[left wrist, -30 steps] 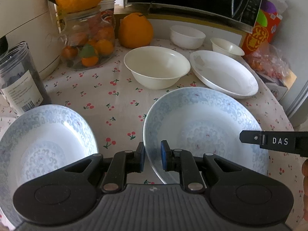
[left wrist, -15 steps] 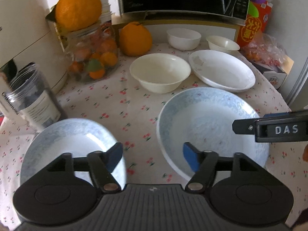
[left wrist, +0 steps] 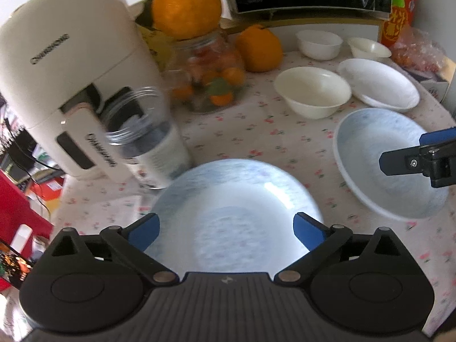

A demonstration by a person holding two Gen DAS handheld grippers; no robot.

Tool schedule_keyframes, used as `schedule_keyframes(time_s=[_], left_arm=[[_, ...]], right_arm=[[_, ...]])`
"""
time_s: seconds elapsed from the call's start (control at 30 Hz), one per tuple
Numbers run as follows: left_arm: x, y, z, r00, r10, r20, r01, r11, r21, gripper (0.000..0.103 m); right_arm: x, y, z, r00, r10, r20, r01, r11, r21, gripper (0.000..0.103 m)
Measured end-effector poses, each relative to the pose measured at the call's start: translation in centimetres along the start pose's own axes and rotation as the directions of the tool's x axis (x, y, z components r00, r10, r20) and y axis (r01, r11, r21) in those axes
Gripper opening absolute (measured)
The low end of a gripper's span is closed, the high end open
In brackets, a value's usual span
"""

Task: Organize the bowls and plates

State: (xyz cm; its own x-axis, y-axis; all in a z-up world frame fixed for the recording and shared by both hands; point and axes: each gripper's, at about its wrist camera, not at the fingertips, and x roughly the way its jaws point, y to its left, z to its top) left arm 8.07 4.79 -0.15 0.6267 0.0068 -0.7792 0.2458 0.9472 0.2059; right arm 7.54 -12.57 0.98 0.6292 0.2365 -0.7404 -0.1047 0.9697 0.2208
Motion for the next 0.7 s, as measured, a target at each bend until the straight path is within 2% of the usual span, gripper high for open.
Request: schedule_keyframes(time_s=[0.07,0.13,0.23,0.3,0.4,0.5,0.7], left_arm=[[0.3,0.6,-0.5,1.0,0.004,0.003,-0.004,1.0,0.019,0.101],[0.8,0.9,-0.9,1.0,0.004,-0.024,-0.002,0.997,0.075,0.1],[1.6,1.3,-1.7,0.999,0.033,-0.023,-0.029,0.988,0.154,0.1],[2.3,1.6,-2.2,0.998,0.044,-0.038,-0.036,0.983,0.182,0.095],[2.9,2.1,-2.9,0.998,0.029,-0.052,-0.019,0.982,0.189,0.093],[2.8,2.7,-3.3,0.999,0.001,-0.034,0.005,0.982,0.187,0.093],[2.9,4.0,-3.5,0.998,-0.047,-0.029,0.05,0.992,0.114,0.088]], right_arm=[[0.5,1.2,0.0,1.0,0.012,-0.011,-0.012,1.0,-0.016,0.093],[0.9,2.5,-0.1,1.0,0.024,-0.016,-0.024,0.999,-0.035,0.093],[1.6,4.1,-0.3,0.999,0.049,-0.017,-0.05,0.997,-0.058,0.093],[2.1,5.2,-0.4,0.997,0.074,-0.016,-0.075,0.994,-0.083,0.093],[3.1,6.5,-0.5,0.994,0.107,-0.016,-0.108,0.986,-0.124,0.093],[4.3,7.4,-0.6,0.991,0.132,-0.016,-0.132,0.98,-0.147,0.093],[6.2,8.4,-0.8,0.993,0.118,0.006,-0.115,0.976,-0.187,0.093]])
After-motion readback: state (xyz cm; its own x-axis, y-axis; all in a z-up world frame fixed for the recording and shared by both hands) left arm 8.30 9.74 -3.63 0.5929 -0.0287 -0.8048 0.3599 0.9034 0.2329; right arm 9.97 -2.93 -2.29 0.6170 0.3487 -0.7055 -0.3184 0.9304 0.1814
